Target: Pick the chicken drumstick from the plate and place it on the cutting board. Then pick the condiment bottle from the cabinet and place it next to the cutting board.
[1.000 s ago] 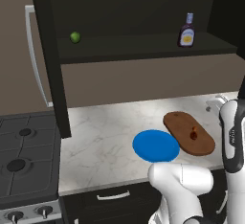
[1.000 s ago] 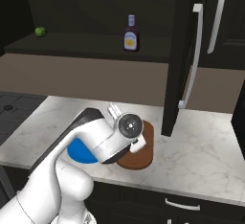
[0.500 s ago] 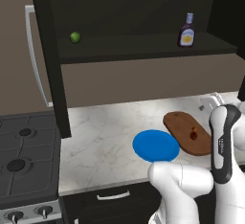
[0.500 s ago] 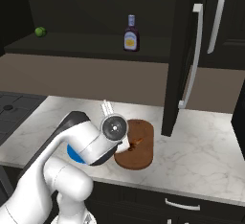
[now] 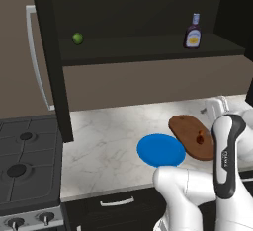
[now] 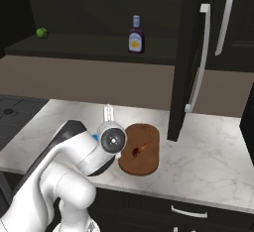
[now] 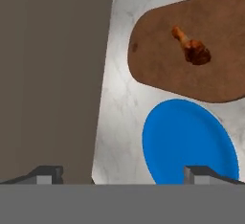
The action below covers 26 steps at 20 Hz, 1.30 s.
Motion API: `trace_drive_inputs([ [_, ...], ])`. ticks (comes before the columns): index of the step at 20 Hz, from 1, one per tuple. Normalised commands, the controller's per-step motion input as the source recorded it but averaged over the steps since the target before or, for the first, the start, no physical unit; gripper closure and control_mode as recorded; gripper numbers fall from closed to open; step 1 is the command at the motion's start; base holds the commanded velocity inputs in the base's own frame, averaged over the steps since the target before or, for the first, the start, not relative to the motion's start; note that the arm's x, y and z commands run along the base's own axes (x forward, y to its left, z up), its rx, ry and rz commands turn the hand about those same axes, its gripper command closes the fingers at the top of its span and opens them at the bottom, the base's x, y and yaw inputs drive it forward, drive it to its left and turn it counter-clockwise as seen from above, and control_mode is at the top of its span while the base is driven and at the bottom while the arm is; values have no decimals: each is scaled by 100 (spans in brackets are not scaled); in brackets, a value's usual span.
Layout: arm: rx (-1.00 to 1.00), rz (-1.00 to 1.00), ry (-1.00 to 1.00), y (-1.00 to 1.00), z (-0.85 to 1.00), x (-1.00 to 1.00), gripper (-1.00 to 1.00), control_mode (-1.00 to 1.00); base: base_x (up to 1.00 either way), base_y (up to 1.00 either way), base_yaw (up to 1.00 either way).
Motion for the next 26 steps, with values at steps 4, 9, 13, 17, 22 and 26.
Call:
trace_drive_inputs([
  [4, 27, -8, 5, 19, 0, 0, -100, -100, 0, 0, 0],
  [9, 29, -7, 9, 15, 0, 0, -100, -100, 0, 0, 0],
  [13, 30, -6, 13, 12, 0, 1, -100, -100, 0, 0, 0],
  [17, 29, -5, 14, 10, 0, 6, -100, -100, 0, 0, 0],
  [22, 27, -3, 15, 8, 0, 15, -100, -100, 0, 0, 0],
  [26, 25, 0, 15, 8, 0, 21, -100, -100, 0, 0, 0],
])
